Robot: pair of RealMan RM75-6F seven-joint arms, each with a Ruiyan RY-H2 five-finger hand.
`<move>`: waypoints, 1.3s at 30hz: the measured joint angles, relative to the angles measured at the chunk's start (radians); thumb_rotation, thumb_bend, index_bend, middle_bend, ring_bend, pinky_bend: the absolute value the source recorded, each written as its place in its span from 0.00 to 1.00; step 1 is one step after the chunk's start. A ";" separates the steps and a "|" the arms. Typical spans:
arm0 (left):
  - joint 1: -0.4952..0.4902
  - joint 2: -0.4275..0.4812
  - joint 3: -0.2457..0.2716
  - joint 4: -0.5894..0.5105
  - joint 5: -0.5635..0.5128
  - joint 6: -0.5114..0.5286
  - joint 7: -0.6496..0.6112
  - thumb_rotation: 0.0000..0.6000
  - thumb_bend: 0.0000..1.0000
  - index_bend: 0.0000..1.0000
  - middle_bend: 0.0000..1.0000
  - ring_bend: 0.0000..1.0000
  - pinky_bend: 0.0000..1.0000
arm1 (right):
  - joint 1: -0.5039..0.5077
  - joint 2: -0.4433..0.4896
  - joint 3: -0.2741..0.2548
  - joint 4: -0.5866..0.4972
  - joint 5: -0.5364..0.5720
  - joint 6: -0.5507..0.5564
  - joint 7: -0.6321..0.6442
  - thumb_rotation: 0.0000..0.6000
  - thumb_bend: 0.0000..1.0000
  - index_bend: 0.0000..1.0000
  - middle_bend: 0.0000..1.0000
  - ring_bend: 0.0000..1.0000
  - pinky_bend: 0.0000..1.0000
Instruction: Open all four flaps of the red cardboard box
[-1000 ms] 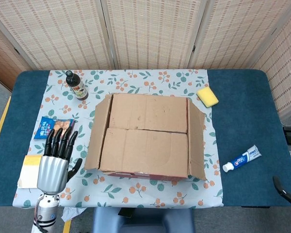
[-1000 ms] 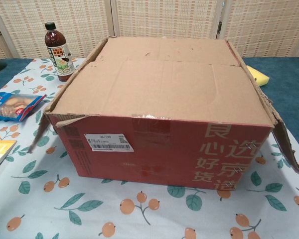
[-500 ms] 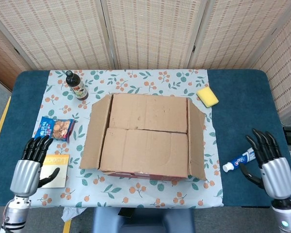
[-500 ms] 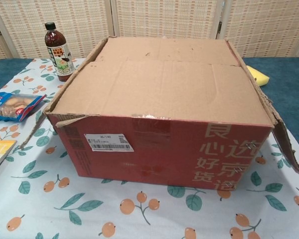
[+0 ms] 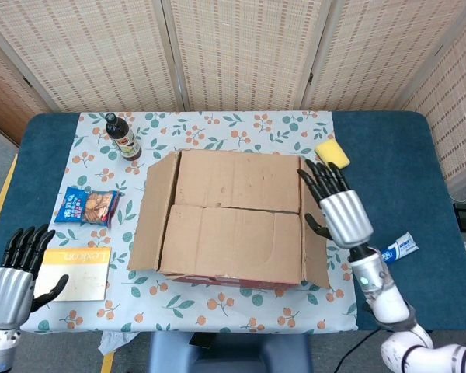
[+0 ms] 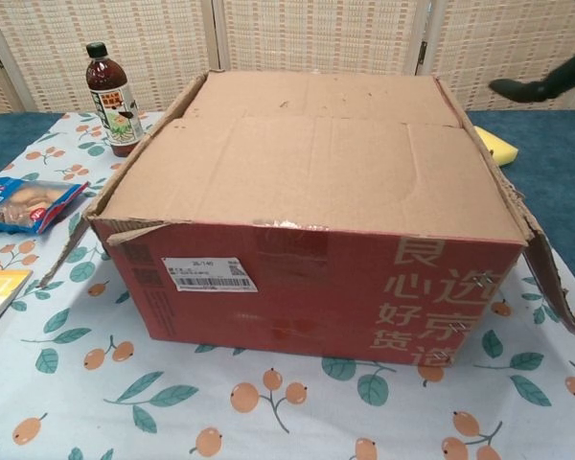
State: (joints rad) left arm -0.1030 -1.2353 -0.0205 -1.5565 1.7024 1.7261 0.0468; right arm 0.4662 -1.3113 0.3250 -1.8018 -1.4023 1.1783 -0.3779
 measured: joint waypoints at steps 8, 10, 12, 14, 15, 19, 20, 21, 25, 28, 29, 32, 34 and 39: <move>0.023 0.019 -0.011 0.027 -0.040 0.008 -0.067 1.00 0.32 0.00 0.08 0.00 0.00 | 0.127 -0.118 0.021 0.048 0.133 -0.092 -0.071 1.00 0.39 0.00 0.00 0.00 0.00; 0.026 0.019 -0.013 0.033 -0.046 0.007 -0.078 1.00 0.32 0.00 0.08 0.00 0.00 | 0.146 -0.136 0.019 0.064 0.152 -0.098 -0.088 1.00 0.39 0.00 0.00 0.00 0.00; 0.028 0.019 -0.015 0.038 -0.054 0.004 -0.082 1.00 0.32 0.00 0.08 0.00 0.00 | 0.160 -0.150 0.017 0.079 0.164 -0.099 -0.104 1.00 0.39 0.00 0.00 0.00 0.00; 0.029 0.020 -0.018 0.042 -0.061 -0.002 -0.088 1.00 0.32 0.00 0.08 0.00 0.00 | 0.174 -0.167 0.015 0.100 0.178 -0.098 -0.122 1.00 0.39 0.00 0.00 0.00 0.00; 0.030 0.020 -0.018 0.042 -0.063 -0.004 -0.091 1.00 0.32 0.00 0.08 0.00 0.00 | 0.178 -0.171 0.015 0.106 0.183 -0.098 -0.126 1.00 0.39 0.00 0.00 0.00 0.00; 0.036 0.026 -0.017 0.039 -0.069 -0.009 -0.107 1.00 0.32 0.00 0.08 0.00 0.00 | 0.208 -0.198 0.010 0.144 0.221 -0.105 -0.144 1.00 0.39 0.00 0.00 0.00 0.00; 0.038 0.029 -0.016 0.037 -0.069 -0.010 -0.111 1.00 0.32 0.00 0.08 0.00 0.00 | 0.214 -0.202 0.008 0.150 0.228 -0.106 -0.146 1.00 0.39 0.00 0.00 0.00 0.00; 0.039 0.032 -0.017 0.035 -0.069 -0.010 -0.113 1.00 0.32 0.00 0.08 0.00 0.00 | 0.219 -0.206 0.006 0.156 0.233 -0.107 -0.148 1.00 0.39 0.00 0.00 0.00 0.00; 0.043 0.036 -0.021 0.035 -0.072 -0.008 -0.119 1.00 0.32 0.00 0.08 0.00 0.00 | 0.232 -0.217 -0.008 0.175 0.251 -0.109 -0.159 1.00 0.39 0.00 0.00 0.00 0.00; 0.046 0.037 -0.024 0.036 -0.073 -0.004 -0.127 1.00 0.32 0.00 0.08 0.00 0.00 | 0.242 -0.226 -0.010 0.190 0.260 -0.109 -0.159 1.00 0.39 0.00 0.00 0.00 0.00; 0.047 0.038 -0.025 0.037 -0.073 -0.002 -0.127 1.00 0.32 0.00 0.08 0.00 0.00 | 0.246 -0.229 -0.009 0.196 0.261 -0.108 -0.158 1.00 0.39 0.00 0.00 0.00 0.00; 0.050 0.039 -0.029 0.039 -0.072 0.005 -0.134 1.00 0.32 0.00 0.08 0.00 0.00 | 0.263 -0.242 -0.001 0.219 0.265 -0.105 -0.149 1.00 0.39 0.00 0.00 0.00 0.00; 0.052 0.039 -0.034 0.044 -0.073 0.011 -0.142 1.00 0.32 0.00 0.08 0.00 0.00 | 0.274 -0.246 0.009 0.224 0.267 -0.101 -0.136 1.00 0.39 0.00 0.00 0.00 0.00; 0.055 0.041 -0.040 0.049 -0.085 0.009 -0.160 1.00 0.32 0.00 0.08 0.00 0.00 | 0.291 -0.241 0.032 0.226 0.257 -0.087 -0.105 1.00 0.39 0.00 0.00 0.00 0.00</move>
State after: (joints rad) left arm -0.0480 -1.1940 -0.0608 -1.5071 1.6178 1.7351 -0.1133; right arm 0.7573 -1.5522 0.3572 -1.5760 -1.1450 1.0912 -0.4825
